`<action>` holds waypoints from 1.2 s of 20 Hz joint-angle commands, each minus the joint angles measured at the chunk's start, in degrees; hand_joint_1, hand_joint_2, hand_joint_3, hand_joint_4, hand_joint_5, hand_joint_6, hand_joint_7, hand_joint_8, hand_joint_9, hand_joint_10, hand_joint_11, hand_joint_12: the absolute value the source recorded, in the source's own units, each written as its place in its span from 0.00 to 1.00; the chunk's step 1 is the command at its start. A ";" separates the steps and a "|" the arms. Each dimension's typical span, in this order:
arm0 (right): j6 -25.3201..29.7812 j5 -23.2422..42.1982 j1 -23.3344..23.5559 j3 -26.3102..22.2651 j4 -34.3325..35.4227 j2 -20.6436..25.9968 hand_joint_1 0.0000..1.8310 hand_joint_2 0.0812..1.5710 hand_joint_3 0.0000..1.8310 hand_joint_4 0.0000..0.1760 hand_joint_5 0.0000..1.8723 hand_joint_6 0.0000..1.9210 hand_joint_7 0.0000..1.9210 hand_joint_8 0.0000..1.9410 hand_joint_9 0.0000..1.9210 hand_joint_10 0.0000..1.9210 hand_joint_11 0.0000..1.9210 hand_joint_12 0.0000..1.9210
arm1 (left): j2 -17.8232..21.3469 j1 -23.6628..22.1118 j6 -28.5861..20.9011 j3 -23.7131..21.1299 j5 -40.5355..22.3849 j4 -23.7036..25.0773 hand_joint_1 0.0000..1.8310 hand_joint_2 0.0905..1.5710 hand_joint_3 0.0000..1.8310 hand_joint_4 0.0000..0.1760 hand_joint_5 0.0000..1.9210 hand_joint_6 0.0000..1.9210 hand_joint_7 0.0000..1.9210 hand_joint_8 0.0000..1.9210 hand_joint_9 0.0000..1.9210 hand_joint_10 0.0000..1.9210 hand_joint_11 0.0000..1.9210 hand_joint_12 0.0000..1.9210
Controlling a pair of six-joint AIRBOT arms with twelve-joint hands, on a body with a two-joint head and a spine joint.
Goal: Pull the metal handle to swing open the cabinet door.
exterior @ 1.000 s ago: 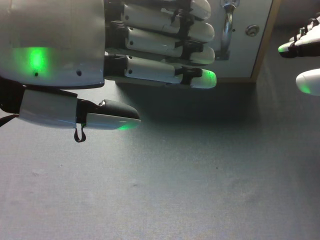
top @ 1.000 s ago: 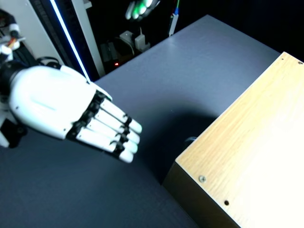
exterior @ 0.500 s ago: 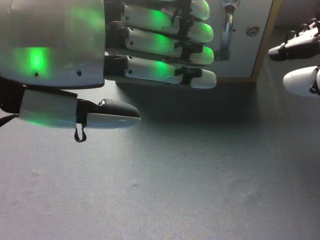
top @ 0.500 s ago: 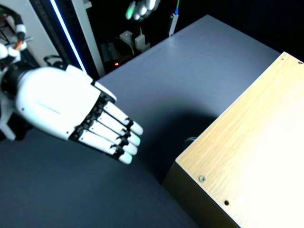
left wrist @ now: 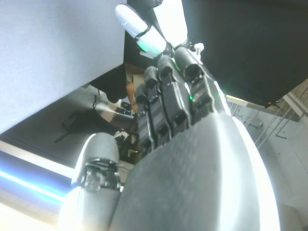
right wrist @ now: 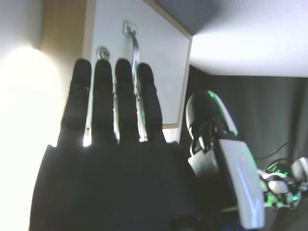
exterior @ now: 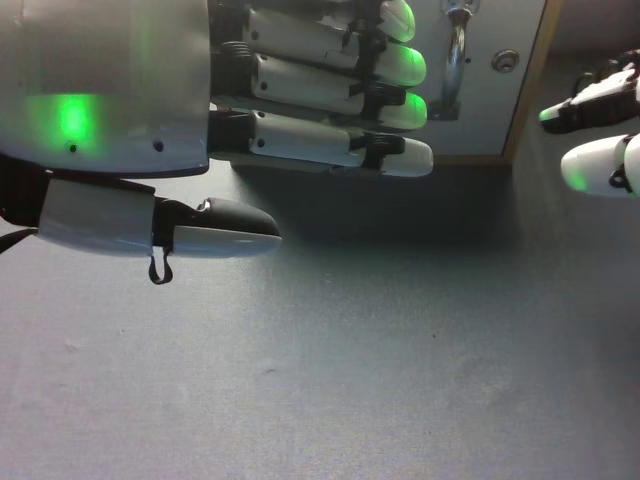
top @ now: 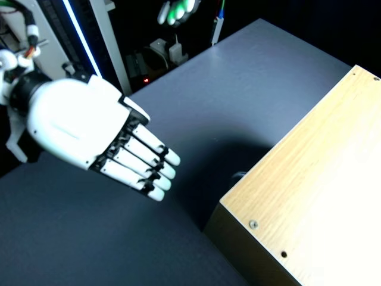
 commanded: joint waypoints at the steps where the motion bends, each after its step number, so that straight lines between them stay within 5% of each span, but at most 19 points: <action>1: 0.29 0.55 1.26 0.32 -0.59 0.08 0.00 1.00 0.02 0.00 0.17 0.00 0.15 0.00 0.11 0.00 0.00 0.24 | 0.38 -0.49 0.49 0.08 -1.50 -5.52 0.00 1.00 0.03 0.00 0.18 0.00 0.20 0.00 0.18 0.00 0.00 0.38; 3: 0.23 0.24 1.56 0.58 1.02 -0.04 0.00 1.00 0.02 0.00 0.18 0.00 0.16 0.00 0.12 0.00 0.00 0.29 | 0.38 -0.50 0.49 0.08 -1.50 -5.52 0.00 1.00 0.02 0.00 0.19 0.00 0.20 0.00 0.18 0.00 0.00 0.39; 9: -25.34 -8.34 9.33 1.01 19.36 -2.38 0.00 1.00 0.03 0.00 0.18 0.00 0.15 0.00 0.12 0.00 0.00 0.27 | 0.38 -0.50 0.49 0.08 -1.50 -5.52 0.00 1.00 0.02 0.00 0.19 0.00 0.21 0.00 0.19 0.00 0.00 0.40; 16: -30.39 -3.47 7.75 1.02 14.89 -2.13 0.00 1.00 0.03 0.00 0.18 0.00 0.16 0.00 0.12 0.00 0.00 0.26 | 0.39 -0.49 0.49 0.08 -1.50 -5.52 0.00 1.00 0.02 0.00 0.19 0.00 0.21 0.00 0.18 0.00 0.00 0.38; 17: -27.13 -2.46 6.88 0.90 11.26 -1.97 0.00 1.00 0.03 0.00 0.18 0.00 0.16 0.00 0.12 0.00 0.00 0.26 | 0.38 -0.49 0.49 0.08 -1.50 -5.52 0.00 1.00 0.02 0.00 0.19 0.00 0.21 0.00 0.18 0.00 0.00 0.38; 21: 1.75 0.69 0.79 0.23 -9.45 -1.19 0.00 1.00 0.03 0.00 0.18 0.00 0.15 0.00 0.12 0.00 0.00 0.25 | 0.39 -0.49 0.49 0.08 -1.50 -5.52 0.00 1.00 0.02 0.00 0.18 0.00 0.21 0.00 0.18 0.00 0.00 0.40; 24: 13.51 0.83 -0.96 0.42 -15.32 -1.17 0.00 1.00 0.04 0.00 0.17 0.00 0.15 0.00 0.12 0.00 0.00 0.24 | 0.38 -0.49 0.49 0.08 -1.50 -5.52 0.00 1.00 0.03 0.00 0.19 0.00 0.21 0.00 0.19 0.00 0.00 0.39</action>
